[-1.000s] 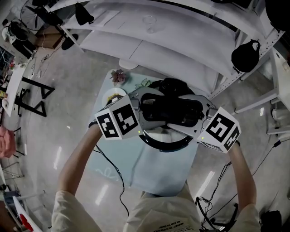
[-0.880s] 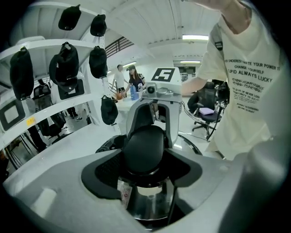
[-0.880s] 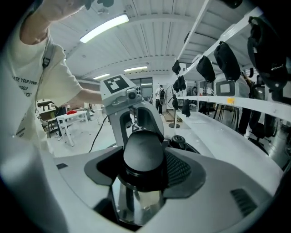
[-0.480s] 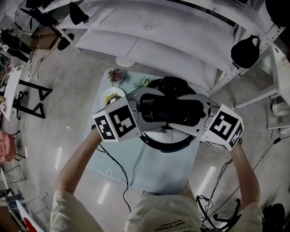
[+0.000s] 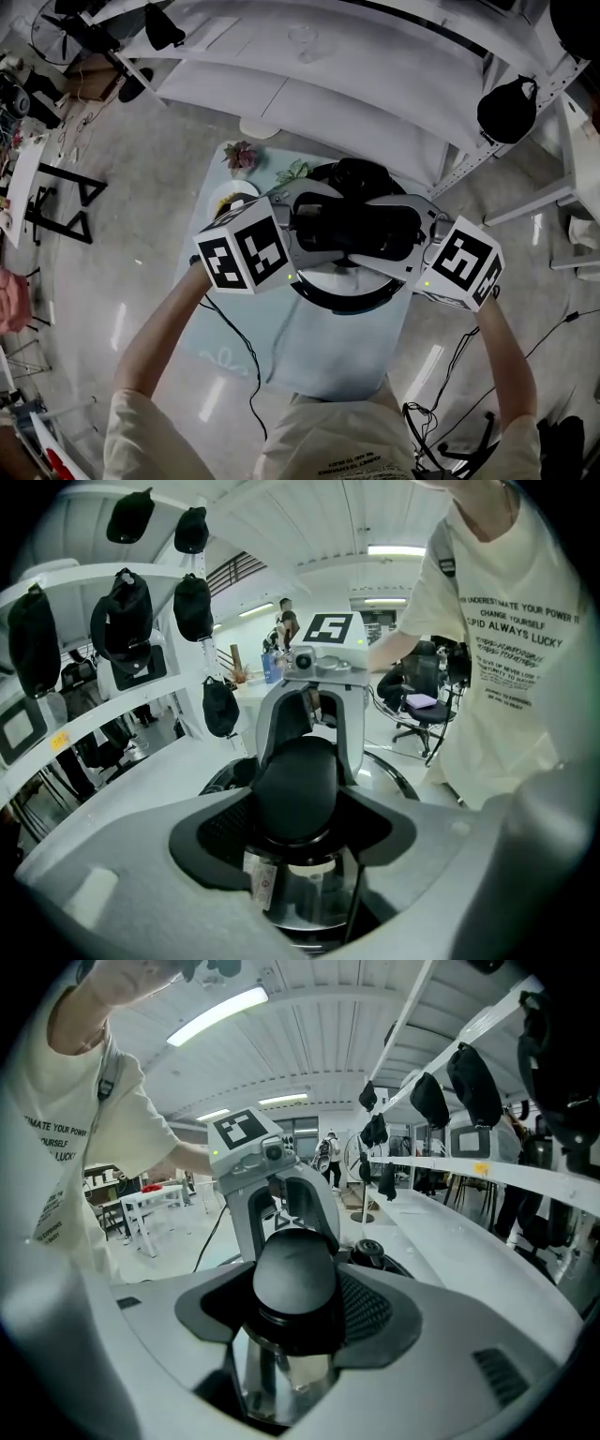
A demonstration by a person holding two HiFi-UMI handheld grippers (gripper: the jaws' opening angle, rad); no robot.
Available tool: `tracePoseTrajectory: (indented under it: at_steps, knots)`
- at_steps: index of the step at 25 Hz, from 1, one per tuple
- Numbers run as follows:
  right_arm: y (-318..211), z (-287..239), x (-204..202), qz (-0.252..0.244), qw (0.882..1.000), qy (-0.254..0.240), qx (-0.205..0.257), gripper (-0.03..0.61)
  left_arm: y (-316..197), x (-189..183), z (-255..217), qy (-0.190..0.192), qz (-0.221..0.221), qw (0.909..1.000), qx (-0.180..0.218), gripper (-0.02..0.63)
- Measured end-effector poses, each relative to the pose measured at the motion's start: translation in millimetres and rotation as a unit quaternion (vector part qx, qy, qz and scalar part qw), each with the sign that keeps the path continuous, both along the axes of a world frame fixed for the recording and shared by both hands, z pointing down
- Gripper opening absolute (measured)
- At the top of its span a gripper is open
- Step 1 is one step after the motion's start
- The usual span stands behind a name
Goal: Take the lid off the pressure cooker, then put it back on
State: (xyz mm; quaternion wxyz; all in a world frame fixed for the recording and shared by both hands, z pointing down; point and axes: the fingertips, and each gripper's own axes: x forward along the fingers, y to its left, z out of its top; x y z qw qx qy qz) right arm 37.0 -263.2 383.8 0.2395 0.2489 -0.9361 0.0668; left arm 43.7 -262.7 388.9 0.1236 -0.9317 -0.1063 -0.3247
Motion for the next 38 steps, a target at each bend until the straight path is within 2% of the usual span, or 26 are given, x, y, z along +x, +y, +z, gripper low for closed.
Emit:
tracePoseTrajectory:
  at_steps: [9, 14, 38]
  knots:
    - [-0.4, -13.0, -3.3, -0.012, 1.000, -0.010, 0.005, 0.275, 0.0, -2.2, -13.6, -0.003, 0.001, 0.9999, 0.015, 0.288]
    - [-1.5, -15.8, -3.4, -0.012, 1.000, -0.008, 0.008, 0.275, -0.4, -2.4, -16.6, -0.017, 0.005, 0.9993, 0.032, 0.287]
    - [-1.6, -18.7, -6.2, -0.024, 1.000, -0.002, -0.012, 0.273, 1.1, -4.0, -21.9, -0.023, 0.013, 0.9987, 0.043, 0.282]
